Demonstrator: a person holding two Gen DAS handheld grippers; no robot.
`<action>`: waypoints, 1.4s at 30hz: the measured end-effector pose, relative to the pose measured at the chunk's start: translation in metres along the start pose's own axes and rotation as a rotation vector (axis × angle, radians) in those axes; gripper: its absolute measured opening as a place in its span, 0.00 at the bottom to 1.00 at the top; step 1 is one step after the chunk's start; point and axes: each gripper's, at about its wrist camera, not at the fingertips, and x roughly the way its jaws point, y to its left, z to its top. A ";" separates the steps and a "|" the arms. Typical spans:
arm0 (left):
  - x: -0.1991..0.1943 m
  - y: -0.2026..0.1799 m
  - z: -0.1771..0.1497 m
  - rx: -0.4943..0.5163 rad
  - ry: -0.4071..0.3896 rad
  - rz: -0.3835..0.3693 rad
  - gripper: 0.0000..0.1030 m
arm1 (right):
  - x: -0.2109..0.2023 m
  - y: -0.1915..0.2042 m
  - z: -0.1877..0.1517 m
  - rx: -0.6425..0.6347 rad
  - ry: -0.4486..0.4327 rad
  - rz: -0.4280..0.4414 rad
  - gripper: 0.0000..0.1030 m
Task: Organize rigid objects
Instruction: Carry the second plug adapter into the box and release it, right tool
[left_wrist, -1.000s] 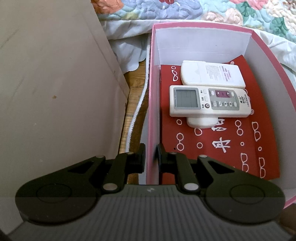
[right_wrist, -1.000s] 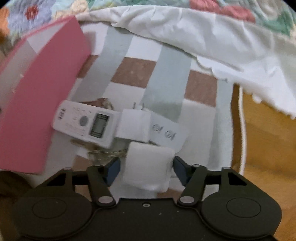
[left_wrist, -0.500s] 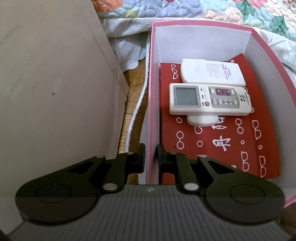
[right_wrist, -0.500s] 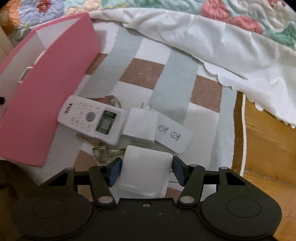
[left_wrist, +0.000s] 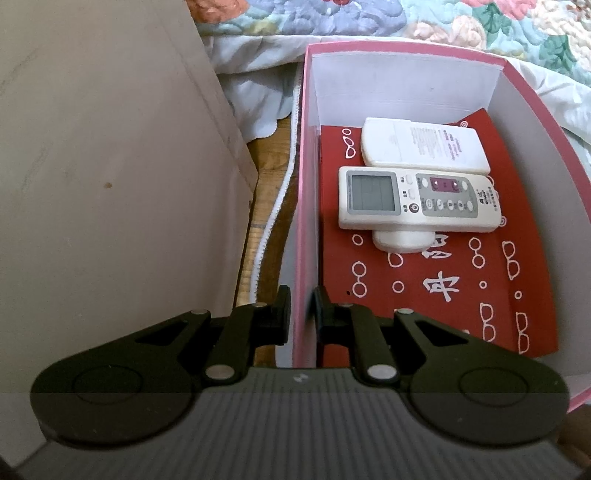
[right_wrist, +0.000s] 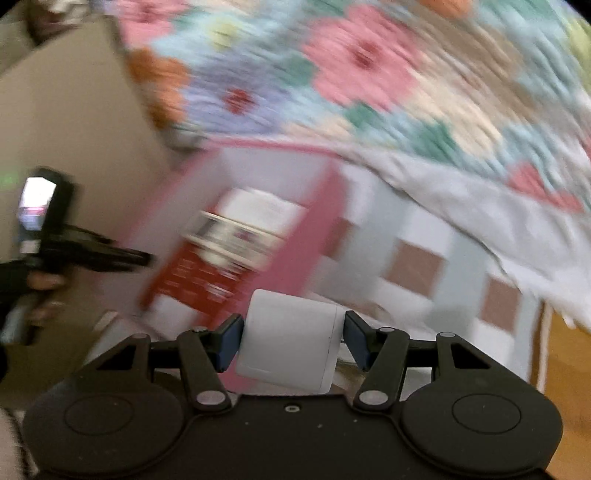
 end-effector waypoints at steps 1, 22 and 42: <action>0.000 0.000 0.000 0.001 -0.003 0.000 0.12 | -0.002 0.010 0.005 -0.025 -0.016 0.023 0.62; 0.000 0.009 0.003 -0.038 0.030 -0.042 0.10 | 0.115 0.094 0.018 -0.166 0.200 0.004 0.62; 0.001 0.006 0.003 -0.028 0.035 -0.036 0.11 | 0.030 0.029 0.062 -0.041 0.056 0.020 0.66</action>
